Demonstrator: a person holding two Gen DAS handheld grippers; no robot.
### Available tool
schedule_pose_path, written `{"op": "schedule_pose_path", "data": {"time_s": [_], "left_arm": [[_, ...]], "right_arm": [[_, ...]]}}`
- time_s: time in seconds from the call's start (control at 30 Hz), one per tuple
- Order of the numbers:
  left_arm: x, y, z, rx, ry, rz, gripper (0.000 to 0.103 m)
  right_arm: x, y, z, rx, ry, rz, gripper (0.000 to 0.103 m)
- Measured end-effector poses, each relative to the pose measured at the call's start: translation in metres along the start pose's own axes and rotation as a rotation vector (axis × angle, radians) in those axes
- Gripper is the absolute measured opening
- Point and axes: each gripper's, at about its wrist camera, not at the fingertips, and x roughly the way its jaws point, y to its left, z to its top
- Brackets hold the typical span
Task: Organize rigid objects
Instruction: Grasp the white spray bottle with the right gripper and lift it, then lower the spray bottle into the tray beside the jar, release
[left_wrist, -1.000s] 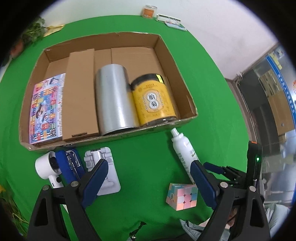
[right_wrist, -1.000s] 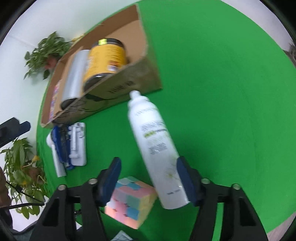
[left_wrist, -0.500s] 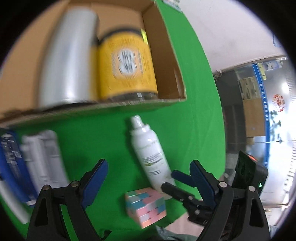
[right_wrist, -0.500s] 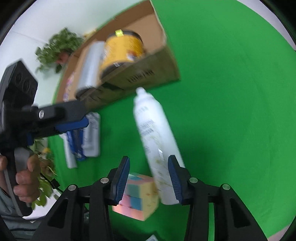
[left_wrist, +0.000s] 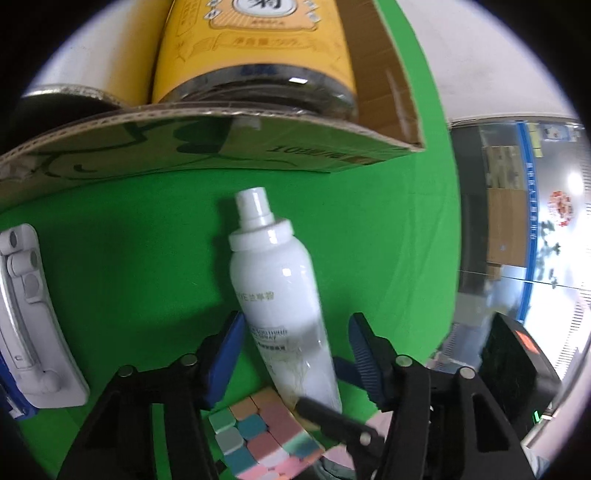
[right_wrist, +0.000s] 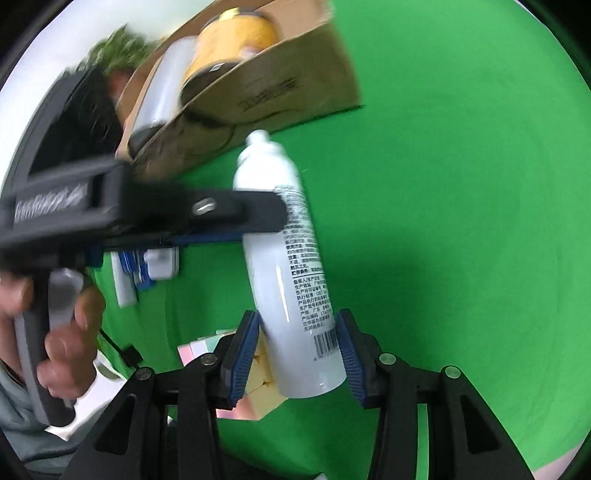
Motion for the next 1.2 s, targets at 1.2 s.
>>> {"op": "schedule_pose_path", "data": {"time_s": [1.2], "left_arm": [[-0.182, -0.102, 0.087, 0.190, -0.405, 0.050, 0.043]], "right_arm": [[-0.161, 0.101, 0.141, -0.247, -0.384, 0.052, 0.038]]}}
